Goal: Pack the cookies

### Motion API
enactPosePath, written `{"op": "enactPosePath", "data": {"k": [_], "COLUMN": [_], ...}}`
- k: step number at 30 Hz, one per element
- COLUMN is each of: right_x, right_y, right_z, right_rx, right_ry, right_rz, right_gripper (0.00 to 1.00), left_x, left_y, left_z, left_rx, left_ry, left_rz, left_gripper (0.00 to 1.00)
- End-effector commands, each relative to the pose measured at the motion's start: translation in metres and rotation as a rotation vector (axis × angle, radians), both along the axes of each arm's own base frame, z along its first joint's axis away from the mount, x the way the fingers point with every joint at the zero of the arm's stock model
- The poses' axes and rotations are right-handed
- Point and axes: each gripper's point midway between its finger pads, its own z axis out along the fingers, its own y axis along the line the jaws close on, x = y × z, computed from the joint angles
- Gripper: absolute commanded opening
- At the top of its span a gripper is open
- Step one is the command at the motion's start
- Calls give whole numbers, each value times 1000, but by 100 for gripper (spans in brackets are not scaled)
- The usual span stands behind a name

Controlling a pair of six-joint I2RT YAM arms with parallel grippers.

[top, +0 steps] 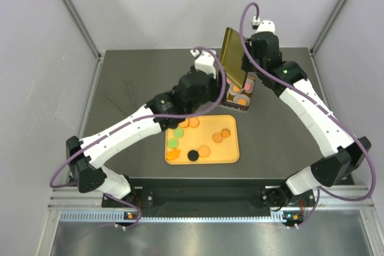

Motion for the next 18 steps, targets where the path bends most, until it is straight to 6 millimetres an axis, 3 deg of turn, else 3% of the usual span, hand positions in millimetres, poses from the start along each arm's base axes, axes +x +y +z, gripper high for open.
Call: {"op": "enactPosePath", "data": {"k": [1,4,5,10,18], "right_x": [5,5,6,4,2], "right_y": [3,9,12,23,25], "right_z": [17,17,16,19,18], "right_rx": [73,105,123,177,192], "right_ry": [-8,10,19,38,50], "right_rz": [-12,-3,-4,31,39], "right_gripper": [0,0,0,0,0], "left_x": [4,-7,-12,-8,-8], "left_y": [15,0,-7,-11,-9], "left_z": [-3,-15,-10,-18,-14], "left_rx": [183,218,208,210,231], "left_ry": [-146,-178,-209,-234,-263], "left_rz": [125,119,109,129,134], "left_gripper": [66,66,67,67,69]}}
